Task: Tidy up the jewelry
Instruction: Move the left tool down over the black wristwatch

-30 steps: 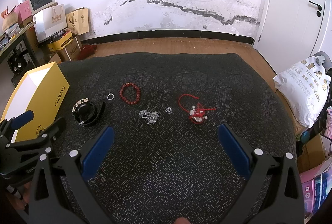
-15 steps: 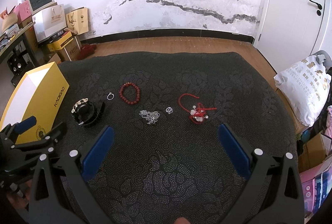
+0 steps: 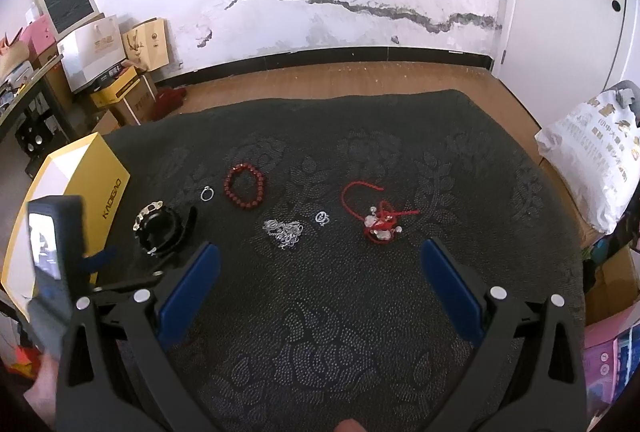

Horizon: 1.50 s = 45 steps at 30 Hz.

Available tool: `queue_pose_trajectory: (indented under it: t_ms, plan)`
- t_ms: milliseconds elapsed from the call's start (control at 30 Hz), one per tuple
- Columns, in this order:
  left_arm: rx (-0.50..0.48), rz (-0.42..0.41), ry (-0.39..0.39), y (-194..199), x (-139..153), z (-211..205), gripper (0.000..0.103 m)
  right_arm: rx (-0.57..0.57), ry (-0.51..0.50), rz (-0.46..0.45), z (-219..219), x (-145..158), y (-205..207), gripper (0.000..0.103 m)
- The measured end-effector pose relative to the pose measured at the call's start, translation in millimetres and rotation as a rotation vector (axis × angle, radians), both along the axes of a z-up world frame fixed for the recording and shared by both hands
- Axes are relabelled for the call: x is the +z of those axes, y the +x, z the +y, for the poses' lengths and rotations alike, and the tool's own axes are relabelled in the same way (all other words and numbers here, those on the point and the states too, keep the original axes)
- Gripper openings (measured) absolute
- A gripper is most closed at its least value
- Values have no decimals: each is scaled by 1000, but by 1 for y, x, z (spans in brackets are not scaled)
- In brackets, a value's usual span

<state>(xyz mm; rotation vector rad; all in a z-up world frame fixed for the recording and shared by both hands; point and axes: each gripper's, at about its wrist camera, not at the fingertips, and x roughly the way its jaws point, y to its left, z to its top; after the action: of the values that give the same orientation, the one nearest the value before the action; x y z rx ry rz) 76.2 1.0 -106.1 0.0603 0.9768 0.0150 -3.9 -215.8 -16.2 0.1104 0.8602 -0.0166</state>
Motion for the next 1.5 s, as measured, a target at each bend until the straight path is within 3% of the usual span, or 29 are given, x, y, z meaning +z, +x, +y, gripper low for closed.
queue_pose_trajectory:
  t_ms: [167,567,600,633,667,700,933,1100,1300,1367,1400,1467,1500]
  plan:
    - [29,45,-34,17,-21,1,98,-1,2,23,-3,-7,4,97]
    - [67,41,-40,28,-20,3,98,-6,-25,25,-10,-13,7,97]
    - [72,38,-39,28,-19,3,92,-5,-28,27,-11,-14,8,97]
    - [77,23,-30,26,-17,3,77,-6,-28,27,-12,-14,9,97]
    - [72,13,-26,25,-14,1,68,-4,-25,28,-12,-15,9,97]
    - [71,12,-9,25,-13,0,64,-2,-24,30,-13,-16,10,97]
    - [87,41,-31,18,-2,5,62,22,-36,32,-20,-24,14,97]
    - [60,20,-56,9,26,8,62,36,-58,65,-30,-37,25,97]
    - [-12,-46,-50,-5,53,-1,60,-20,-29,198,-56,-80,48,97]
    - [-36,-55,-57,-7,58,-4,51,-34,-52,249,-59,-98,54,97]
    - [-49,-54,-64,-7,60,-5,33,-42,-52,270,-59,-108,59,97]
    - [-56,-61,-43,-8,62,-8,33,-48,-56,284,-58,-118,65,98]
    - [-59,-65,-39,-9,64,-9,32,-46,-66,249,-56,-117,67,98]
